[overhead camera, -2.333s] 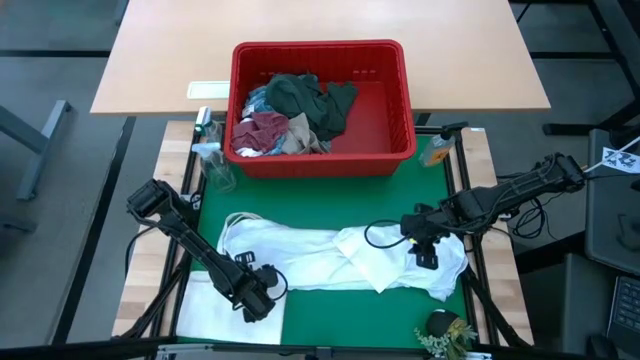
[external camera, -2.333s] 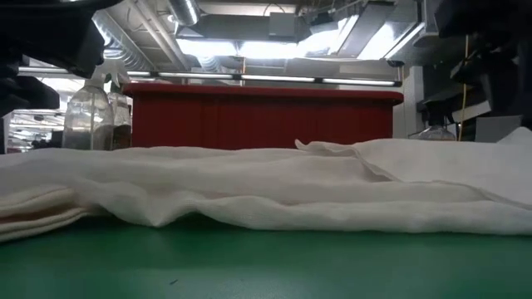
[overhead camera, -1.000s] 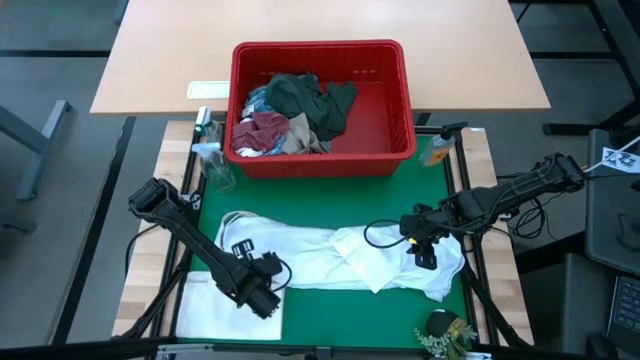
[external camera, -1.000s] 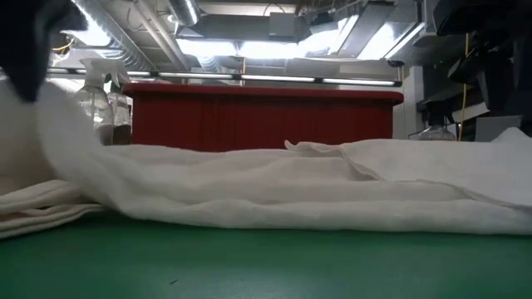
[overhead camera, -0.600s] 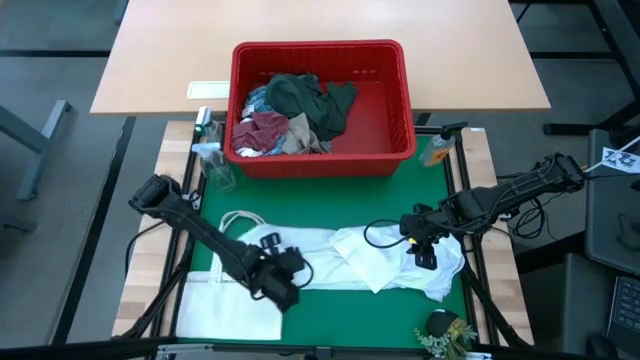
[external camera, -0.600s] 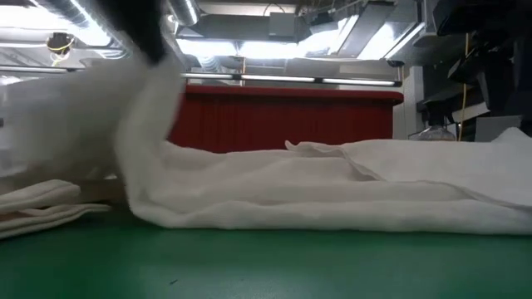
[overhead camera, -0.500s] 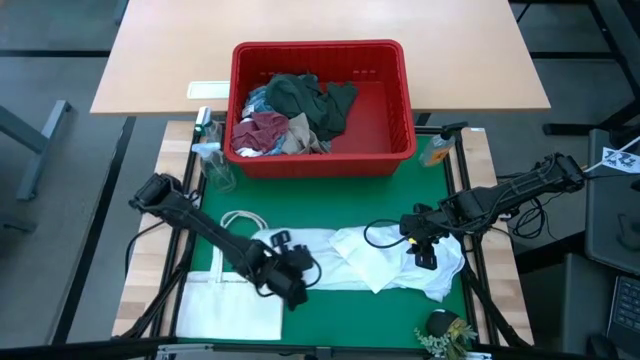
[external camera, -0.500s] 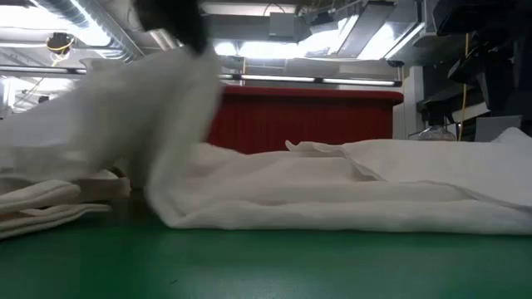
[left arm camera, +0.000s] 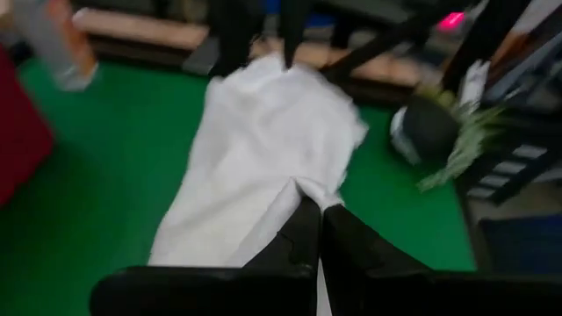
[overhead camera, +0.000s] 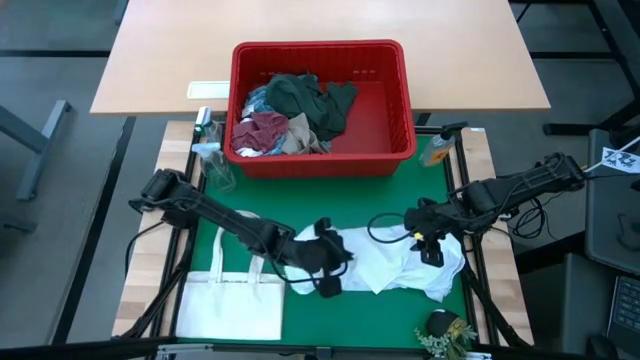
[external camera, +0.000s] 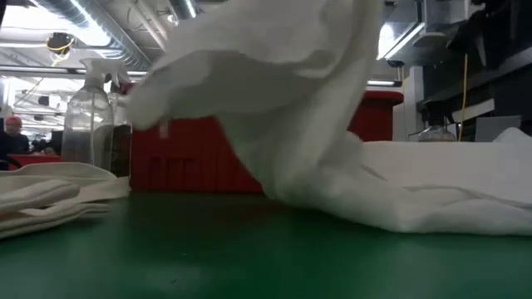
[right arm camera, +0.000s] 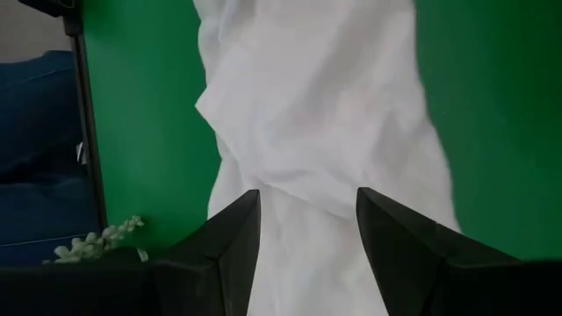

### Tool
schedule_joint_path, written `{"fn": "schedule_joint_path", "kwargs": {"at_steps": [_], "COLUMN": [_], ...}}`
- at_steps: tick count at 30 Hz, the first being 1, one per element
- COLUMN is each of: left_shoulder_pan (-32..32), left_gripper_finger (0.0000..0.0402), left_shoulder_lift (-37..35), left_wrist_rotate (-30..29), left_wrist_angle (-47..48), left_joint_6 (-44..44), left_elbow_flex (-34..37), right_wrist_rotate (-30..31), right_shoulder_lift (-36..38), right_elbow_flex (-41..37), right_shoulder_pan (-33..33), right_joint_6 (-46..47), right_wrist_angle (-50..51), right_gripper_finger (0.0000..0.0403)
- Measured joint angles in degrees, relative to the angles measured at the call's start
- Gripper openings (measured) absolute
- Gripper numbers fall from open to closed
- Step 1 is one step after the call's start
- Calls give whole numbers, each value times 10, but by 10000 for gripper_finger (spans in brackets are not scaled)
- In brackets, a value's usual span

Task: Fold Laundry from Bin
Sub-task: Fold the white polo shirt

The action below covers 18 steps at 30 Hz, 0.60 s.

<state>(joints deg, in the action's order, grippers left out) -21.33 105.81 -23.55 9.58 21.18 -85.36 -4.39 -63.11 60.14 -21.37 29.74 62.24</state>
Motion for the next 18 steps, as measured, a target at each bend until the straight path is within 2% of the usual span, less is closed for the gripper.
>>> {"fn": "schedule_joint_path", "kwargs": {"at_steps": [10,15,18], "left_shoulder_pan": [27,38,42], "left_gripper_finger": [0,0,0], "left_shoulder_lift": [76,123,156], "left_wrist_rotate": [97,113,113], "left_wrist_angle": [-254,-377,-395], "left_joint_6": [-29,-29,-29], "left_elbow_flex": [0,-3,-33], "right_wrist_rotate": [24,24,24], "right_shoulder_lift": [1,1,0], "right_elbow_flex": [89,94,94], "right_shoulder_pan": [0,0,0], "right_joint_6": [-2,-2,-2], "right_wrist_angle": [60,65,69], "right_gripper_finger": [191,191,191]}}
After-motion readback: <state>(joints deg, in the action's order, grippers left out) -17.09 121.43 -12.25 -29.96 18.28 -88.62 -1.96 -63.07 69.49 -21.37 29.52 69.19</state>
